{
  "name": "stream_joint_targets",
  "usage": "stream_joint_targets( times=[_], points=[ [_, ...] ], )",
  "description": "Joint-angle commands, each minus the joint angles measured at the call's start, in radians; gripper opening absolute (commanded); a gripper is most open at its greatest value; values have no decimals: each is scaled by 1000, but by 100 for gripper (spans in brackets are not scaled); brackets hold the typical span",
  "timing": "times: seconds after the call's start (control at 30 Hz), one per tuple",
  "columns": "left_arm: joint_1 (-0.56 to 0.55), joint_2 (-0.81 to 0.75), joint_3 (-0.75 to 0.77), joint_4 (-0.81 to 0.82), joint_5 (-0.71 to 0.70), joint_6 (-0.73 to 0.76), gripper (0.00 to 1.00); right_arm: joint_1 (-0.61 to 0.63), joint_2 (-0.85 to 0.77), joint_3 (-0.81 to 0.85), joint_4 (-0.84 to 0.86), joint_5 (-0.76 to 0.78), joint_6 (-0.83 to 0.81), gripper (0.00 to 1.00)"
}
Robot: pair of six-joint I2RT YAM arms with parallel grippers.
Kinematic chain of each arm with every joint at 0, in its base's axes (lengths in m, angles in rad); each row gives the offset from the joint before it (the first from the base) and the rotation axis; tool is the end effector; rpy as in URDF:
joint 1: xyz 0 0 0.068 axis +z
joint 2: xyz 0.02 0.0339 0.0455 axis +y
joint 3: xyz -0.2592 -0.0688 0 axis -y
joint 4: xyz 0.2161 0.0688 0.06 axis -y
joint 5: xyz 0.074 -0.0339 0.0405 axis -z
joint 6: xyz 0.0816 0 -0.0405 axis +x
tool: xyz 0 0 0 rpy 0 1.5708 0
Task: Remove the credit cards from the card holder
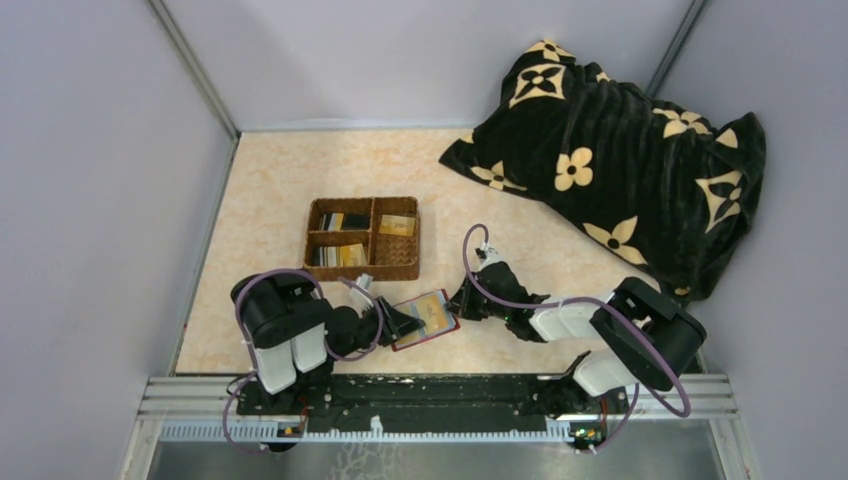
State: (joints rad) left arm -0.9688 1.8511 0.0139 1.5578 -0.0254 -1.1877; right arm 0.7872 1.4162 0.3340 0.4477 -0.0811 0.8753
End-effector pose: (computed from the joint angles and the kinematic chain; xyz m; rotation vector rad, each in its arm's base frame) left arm 0.1389 -0.1985 0.0954 -0.2525 2.1119 -1.3992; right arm 0.1786 0.1886 0.1149 0.0564 2.3941 0.9599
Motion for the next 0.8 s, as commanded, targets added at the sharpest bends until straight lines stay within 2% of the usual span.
stream_joint_targets(
  times=[0.0,0.2,0.47,0.77],
  points=[
    [-2,-34,-39,232,24,47,36,-9,55,-42,-165,47,-47,0],
    [-2,-37,-56,231,13,51,36,-9,55,-36,-172,48,-50,0],
    [-2,58,-76,231,4,26,34,-9,44,-31,-179,49,-55,0],
    [-2,45,-74,231,4,37,34,4,-220,17,-346,159,-133,0]
  ],
)
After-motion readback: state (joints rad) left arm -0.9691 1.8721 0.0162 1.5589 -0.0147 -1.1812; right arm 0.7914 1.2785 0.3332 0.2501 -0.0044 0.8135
